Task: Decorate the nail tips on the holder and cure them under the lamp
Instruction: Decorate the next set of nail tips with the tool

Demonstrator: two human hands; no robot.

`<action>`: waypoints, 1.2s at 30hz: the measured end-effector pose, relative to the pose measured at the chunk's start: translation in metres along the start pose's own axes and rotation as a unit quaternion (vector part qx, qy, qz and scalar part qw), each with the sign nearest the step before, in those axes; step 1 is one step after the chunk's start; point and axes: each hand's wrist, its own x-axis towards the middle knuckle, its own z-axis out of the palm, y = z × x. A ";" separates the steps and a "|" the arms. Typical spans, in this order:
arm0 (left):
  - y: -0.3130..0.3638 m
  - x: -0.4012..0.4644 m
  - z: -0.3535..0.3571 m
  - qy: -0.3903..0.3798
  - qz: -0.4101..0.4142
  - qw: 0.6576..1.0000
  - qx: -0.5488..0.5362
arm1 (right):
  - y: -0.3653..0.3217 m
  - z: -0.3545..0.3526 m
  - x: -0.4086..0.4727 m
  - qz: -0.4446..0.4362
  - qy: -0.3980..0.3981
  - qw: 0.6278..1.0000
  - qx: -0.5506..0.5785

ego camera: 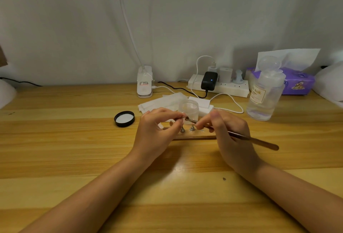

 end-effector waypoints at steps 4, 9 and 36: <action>0.000 0.000 0.000 -0.001 -0.001 1.000 -0.003 | -0.001 -0.002 -0.001 0.014 0.025 0.999 0.025; -0.001 0.000 0.000 0.006 0.005 1.000 -0.001 | -0.003 0.002 0.002 -0.014 -0.023 0.999 -0.016; -0.006 0.001 0.002 0.001 -0.015 1.000 -0.018 | -0.003 -0.001 -0.001 0.007 0.004 1.000 0.014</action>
